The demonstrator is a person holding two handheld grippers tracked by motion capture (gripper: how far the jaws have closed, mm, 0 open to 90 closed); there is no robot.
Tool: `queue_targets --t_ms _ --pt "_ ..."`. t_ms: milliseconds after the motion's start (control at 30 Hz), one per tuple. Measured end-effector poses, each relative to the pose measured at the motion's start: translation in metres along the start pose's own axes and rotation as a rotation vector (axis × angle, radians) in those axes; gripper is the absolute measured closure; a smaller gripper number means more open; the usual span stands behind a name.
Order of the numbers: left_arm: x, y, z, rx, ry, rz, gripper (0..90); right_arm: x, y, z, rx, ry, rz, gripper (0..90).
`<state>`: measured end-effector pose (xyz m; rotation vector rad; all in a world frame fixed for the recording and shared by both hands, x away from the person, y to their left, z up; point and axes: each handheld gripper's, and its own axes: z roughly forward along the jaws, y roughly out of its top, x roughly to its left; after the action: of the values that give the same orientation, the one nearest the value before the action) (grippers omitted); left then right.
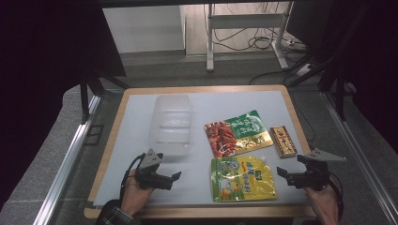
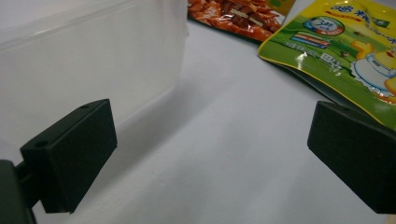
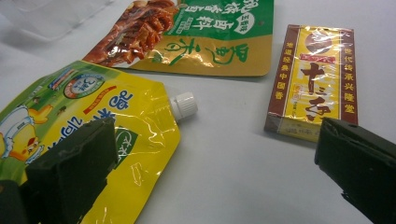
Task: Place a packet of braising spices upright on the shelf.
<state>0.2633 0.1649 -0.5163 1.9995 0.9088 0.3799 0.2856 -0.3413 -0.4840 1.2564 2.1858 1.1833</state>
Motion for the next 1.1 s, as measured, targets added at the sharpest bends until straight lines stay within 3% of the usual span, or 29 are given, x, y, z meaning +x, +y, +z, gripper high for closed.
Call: queue_targets --t_ms 167,400,667,1100 --pt "-0.005 0.002 0.000 -0.005 -0.032 0.018 1.1 0.001 0.000 0.001 0.009 -0.005 -0.011 0.0" --pt "-0.011 0.005 0.001 0.003 -0.021 0.043 5.9 0.002 0.000 0.002 0.019 -0.009 -0.026 0.0" --pt "-0.022 0.007 0.005 0.032 -0.048 0.126 17.1 0.002 0.000 0.003 0.027 -0.009 -0.028 0.0" --pt "-0.037 0.015 0.016 0.021 -0.138 0.128 33.5 0.002 0.000 0.004 0.027 -0.003 -0.020 0.0"
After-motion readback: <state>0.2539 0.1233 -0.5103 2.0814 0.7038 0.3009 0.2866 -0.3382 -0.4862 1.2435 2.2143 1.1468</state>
